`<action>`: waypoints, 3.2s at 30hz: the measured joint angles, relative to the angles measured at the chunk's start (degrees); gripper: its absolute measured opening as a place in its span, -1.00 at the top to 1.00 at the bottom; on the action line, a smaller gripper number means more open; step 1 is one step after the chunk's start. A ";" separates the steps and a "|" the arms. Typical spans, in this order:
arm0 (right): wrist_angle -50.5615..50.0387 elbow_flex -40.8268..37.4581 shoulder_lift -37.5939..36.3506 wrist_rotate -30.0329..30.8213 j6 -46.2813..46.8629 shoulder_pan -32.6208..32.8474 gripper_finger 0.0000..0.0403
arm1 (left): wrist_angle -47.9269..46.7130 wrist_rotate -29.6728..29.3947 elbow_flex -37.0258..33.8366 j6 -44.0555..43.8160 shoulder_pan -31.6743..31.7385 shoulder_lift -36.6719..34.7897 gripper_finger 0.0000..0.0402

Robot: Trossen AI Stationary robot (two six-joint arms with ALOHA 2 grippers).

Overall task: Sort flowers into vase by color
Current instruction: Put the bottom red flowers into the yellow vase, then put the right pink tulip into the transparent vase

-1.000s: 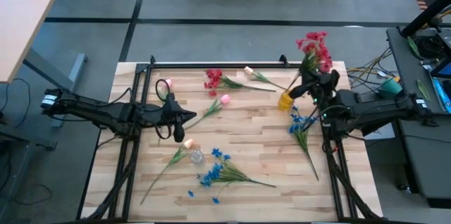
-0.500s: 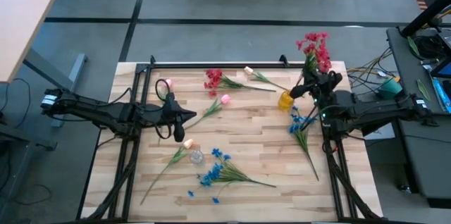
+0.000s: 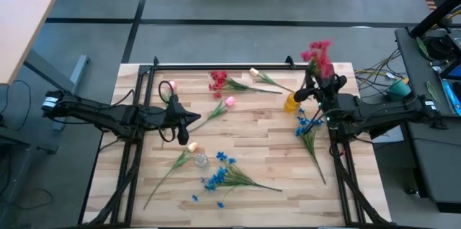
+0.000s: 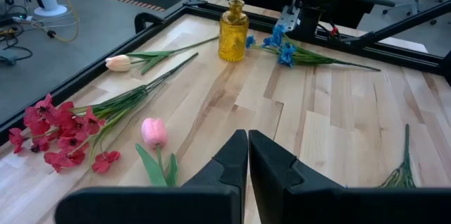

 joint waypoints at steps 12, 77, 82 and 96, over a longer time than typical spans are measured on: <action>-1.65 -0.02 -0.08 0.06 0.96 1.09 -0.17 | -0.03 0.04 0.00 -0.27 0.00 0.00 1.00; -26.82 4.79 4.27 -12.27 52.39 35.04 -0.34 | -2.45 25.59 4.13 21.55 25.63 36.23 0.18; -26.77 4.79 5.55 -12.36 52.54 35.04 -0.34 | 0.65 25.59 4.13 22.35 25.46 37.90 0.12; -26.60 4.79 6.04 -12.34 52.48 35.04 -0.34 | 4.51 23.02 4.26 22.12 25.42 43.35 0.60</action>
